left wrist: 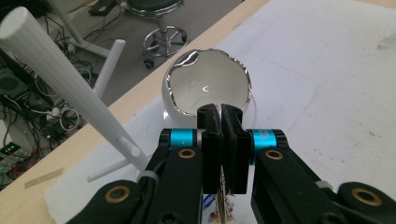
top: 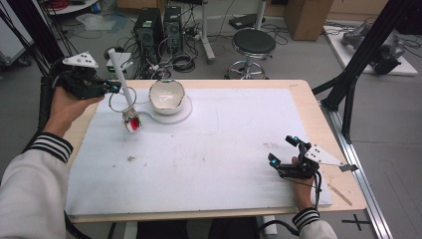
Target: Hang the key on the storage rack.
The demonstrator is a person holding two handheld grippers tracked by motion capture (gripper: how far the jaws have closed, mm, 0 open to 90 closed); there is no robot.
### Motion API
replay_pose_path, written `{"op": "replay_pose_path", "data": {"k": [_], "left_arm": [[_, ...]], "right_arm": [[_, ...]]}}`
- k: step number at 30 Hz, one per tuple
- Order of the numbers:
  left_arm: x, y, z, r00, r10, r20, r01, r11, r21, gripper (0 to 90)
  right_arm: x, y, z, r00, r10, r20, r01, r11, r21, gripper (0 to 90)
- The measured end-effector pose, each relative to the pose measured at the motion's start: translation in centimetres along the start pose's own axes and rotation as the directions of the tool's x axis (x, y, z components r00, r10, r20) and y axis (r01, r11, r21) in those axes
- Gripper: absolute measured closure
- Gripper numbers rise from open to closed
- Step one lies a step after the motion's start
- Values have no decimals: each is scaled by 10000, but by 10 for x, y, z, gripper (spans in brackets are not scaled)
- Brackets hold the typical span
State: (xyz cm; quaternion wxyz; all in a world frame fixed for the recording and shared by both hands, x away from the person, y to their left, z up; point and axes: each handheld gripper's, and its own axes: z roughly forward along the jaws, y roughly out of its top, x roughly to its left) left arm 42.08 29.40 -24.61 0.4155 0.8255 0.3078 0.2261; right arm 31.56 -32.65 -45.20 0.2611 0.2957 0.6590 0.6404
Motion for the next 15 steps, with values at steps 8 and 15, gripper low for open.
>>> {"op": "replay_pose_path", "data": {"k": [8,15], "left_arm": [[10,-1,2,9996,-163,-245,162,9998,-63,867],[24,-5,7,9980,-402,-484,396,9991,-129,867]], "right_arm": [[0,0,0,10000,45,12,-45,10000,33,10],[0,0,0,10000,54,12,-54,10000,29,10]]}}
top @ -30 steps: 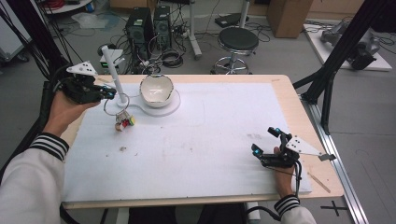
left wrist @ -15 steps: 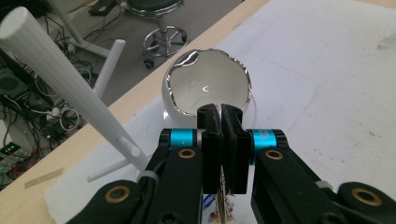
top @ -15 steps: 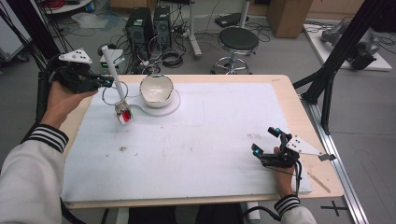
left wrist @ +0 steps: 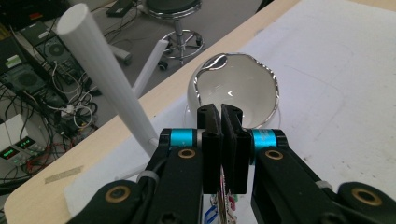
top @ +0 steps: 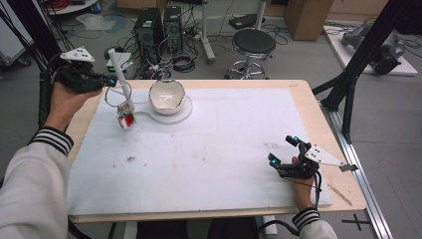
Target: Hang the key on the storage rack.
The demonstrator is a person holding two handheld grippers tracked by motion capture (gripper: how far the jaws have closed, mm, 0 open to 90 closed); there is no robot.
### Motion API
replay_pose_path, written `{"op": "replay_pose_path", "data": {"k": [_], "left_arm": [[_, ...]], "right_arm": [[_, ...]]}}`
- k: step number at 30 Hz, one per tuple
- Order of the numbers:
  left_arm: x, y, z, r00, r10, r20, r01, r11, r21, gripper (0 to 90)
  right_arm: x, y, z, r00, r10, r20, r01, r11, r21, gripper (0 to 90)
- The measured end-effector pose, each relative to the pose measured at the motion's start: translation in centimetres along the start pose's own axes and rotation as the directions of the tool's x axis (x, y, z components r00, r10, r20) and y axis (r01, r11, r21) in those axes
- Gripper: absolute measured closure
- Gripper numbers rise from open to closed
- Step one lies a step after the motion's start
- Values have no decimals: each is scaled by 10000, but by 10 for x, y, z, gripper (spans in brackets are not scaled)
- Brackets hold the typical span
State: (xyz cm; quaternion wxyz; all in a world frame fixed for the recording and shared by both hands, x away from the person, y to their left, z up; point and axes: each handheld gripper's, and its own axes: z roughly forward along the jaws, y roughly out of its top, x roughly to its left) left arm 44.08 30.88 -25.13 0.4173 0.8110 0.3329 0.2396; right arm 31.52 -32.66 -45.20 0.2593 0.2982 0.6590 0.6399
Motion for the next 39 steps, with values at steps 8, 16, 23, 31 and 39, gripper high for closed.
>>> {"op": "replay_pose_path", "data": {"k": [8,16,23,31,39], "left_arm": [[10,-4,7,9999,-76,-109,75,9999,-69,867],[19,-8,9,9995,-213,-221,208,9995,-218,867],[26,-12,15,9981,-445,-431,439,9989,-152,867],[31,-15,25,9943,-825,-669,827,9966,2,867],[35,-18,30,9865,-1335,-947,1356,9906,170,866]], "right_arm": [[0,0,0,10000,1,7,-1,10000,4,10],[0,0,0,10000,-33,17,33,10000,-31,10],[0,0,0,10000,-52,30,53,10000,-22,10],[0,0,0,10000,-74,32,74,10000,-25,10],[0,0,0,10000,-14,18,14,10000,-8,10]]}}
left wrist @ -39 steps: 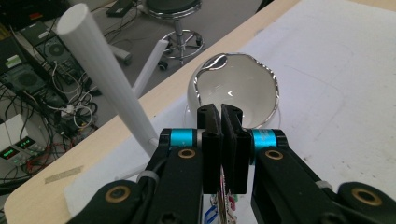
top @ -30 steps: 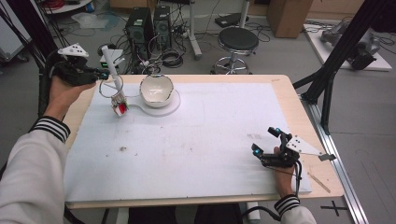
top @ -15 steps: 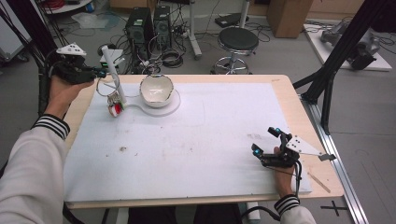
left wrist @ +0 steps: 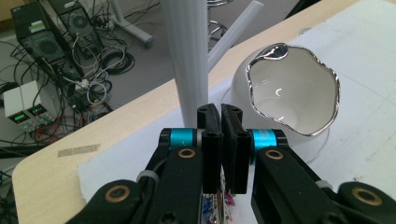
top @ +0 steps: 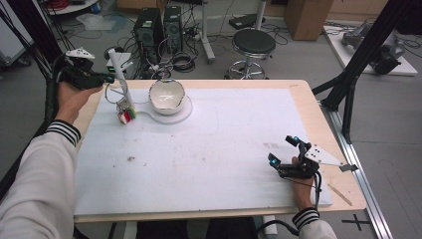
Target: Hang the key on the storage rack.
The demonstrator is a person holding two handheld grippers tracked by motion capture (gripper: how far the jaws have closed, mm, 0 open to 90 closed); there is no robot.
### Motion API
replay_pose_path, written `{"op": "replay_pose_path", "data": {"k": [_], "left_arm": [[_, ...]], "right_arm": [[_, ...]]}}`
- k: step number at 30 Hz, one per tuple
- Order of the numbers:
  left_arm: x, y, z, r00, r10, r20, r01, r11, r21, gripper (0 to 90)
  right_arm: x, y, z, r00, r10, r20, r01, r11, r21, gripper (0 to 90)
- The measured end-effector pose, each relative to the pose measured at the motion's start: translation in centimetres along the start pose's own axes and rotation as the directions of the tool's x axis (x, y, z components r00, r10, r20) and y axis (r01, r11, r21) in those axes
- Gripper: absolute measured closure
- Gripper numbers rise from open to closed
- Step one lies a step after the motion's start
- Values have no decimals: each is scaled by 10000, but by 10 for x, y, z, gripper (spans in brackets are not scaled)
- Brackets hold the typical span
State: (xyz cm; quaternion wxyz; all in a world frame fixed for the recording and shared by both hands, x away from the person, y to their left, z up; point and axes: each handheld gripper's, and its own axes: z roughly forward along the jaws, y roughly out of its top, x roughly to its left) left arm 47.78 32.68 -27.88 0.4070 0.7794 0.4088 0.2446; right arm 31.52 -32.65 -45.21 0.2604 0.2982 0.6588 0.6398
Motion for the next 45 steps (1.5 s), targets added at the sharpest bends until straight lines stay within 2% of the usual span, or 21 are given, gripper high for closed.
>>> {"op": "replay_pose_path", "data": {"k": [8,10,14,18,19,20,22,24,28,31,34,36,38,40,41,45], "left_arm": [[-2,-1,4,9996,-246,-126,250,9993,287,864],[-3,0,3,9997,-202,-155,205,9996,169,887],[-7,3,-2,9989,-85,-463,72,9996,-279,866],[-10,2,-6,9993,45,-366,-62,9990,-447,774],[-12,0,-8,9989,93,-465,-122,9981,-612,752],[-15,-1,-10,9974,104,-709,-164,9963,-839,692],[-20,-5,-14,9931,300,-1133,-404,9950,-910,577],[-25,-10,-17,9896,463,-1362,-580,9948,-833,484],[-38,-19,-24,9937,439,-1034,-561,9915,-1175,330],[-50,-25,-27,9935,615,-958,-737,9890,-1285,138],[-63,-33,-32,9966,711,-417,-777,9796,-1856,55],[-70,-38,-35,9973,729,122,-680,9699,-2339,17],[-78,-46,-38,9946,849,596,-658,9604,-2706,17],[-86,-56,-40,9927,869,839,-594,9560,-2874,17],[-90,-62,-41,9915,908,932,-585,9509,-3039,17],[-104,-90,-43,9907,867,1053,-465,9404,-3368,17]], "right_arm": [[0,0,0,10000,-15,0,15,10000,-18,10],[0,0,0,10000,-18,-3,18,10000,-21,10],[0,0,0,10000,-9,0,9,10000,-1,10],[0,0,0,10000,-8,0,8,10000,-5,10],[0,0,0,10000,-13,-7,13,10000,-2,10],[0,0,0,10000,-28,-1,28,10000,7,10],[0,0,0,10000,-72,2,72,10000,6,10],[0,0,0,10000,-77,6,77,10000,3,10],[0,0,0,10000,-92,10,92,10000,0,10],[1,0,0,9999,-102,4,101,9999,9,10],[1,0,0,9999,-119,1,119,9999,-7,10],[1,0,0,10000,-49,-8,49,10000,32,10],[1,0,0,10000,-83,-2,83,10000,18,10],[1,0,0,10000,-50,-5,50,10000,33,10],[1,0,0,10000,-55,-9,55,10000,26,10],[1,0,0,9999,-105,-7,105,9999,-16,10]]}}
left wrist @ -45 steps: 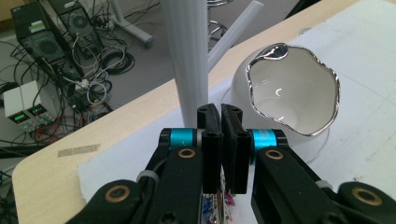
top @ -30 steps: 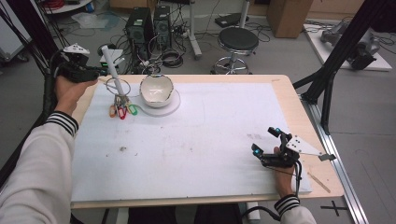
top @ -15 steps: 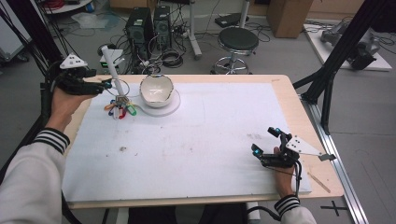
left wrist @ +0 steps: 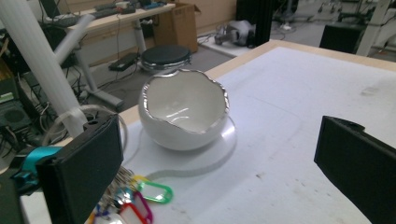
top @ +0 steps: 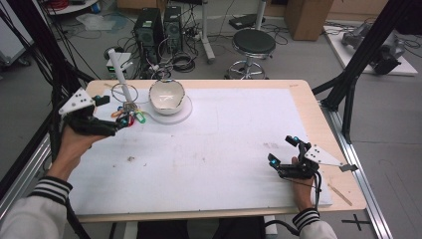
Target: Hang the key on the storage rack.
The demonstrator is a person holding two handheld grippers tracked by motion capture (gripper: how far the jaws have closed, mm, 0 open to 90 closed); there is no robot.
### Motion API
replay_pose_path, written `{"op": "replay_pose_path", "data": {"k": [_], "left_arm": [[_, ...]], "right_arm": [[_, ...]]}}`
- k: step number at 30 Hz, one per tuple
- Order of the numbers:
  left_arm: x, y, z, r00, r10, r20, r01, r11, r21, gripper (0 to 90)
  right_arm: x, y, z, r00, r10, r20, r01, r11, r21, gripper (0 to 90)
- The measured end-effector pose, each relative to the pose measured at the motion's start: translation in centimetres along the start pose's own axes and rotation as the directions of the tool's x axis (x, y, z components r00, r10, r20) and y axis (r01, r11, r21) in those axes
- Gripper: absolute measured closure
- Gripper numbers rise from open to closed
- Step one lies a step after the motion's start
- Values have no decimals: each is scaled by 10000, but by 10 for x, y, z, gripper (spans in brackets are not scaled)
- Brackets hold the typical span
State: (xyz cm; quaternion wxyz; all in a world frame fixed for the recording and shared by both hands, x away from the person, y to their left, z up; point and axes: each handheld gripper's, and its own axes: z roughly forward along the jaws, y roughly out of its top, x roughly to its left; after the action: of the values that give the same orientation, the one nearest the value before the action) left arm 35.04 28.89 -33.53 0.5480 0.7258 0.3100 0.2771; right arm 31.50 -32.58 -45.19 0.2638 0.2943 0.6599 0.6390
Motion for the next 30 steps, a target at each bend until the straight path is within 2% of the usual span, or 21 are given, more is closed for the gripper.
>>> {"op": "replay_pose_path", "data": {"k": [5,10,16,20,22,26,28,29,30], "left_arm": [[-16,-35,-9,9996,-214,200,224,9986,-486,17],[-30,-60,-13,9991,-344,243,362,9962,-789,17],[-41,-79,-16,9998,-48,187,65,9956,-933,17],[-46,-93,-18,9999,-119,126,137,9876,-1563,17],[-48,-100,-19,9995,-304,51,308,9836,-1776,17],[-49,-108,-19,9995,-311,94,322,9871,-1568,17],[-50,-115,-19,9989,-453,126,467,9861,-1595,17],[-50,-119,-19,9990,-428,160,446,9891,-1400,17],[-51,-120,-20,9990,-437,25,435,9861,-1603,17]], "right_arm": [[0,0,0,10000,-23,-19,23,10000,15,10],[1,0,-1,10000,-66,47,66,10000,-38,10],[1,0,-1,9999,-111,40,111,9999,-75,10],[1,0,-1,9999,-112,53,112,9999,-59,10],[1,0,-1,9999,-98,55,98,9999,-56,10],[1,0,-1,10000,-73,49,73,10000,-55,10],[1,0,-1,10000,-81,48,81,10000,-54,10],[1,0,-1,9999,-87,54,87,9999,-57,10],[1,0,-1,10000,-81,47,81,10000,-54,10]]}}
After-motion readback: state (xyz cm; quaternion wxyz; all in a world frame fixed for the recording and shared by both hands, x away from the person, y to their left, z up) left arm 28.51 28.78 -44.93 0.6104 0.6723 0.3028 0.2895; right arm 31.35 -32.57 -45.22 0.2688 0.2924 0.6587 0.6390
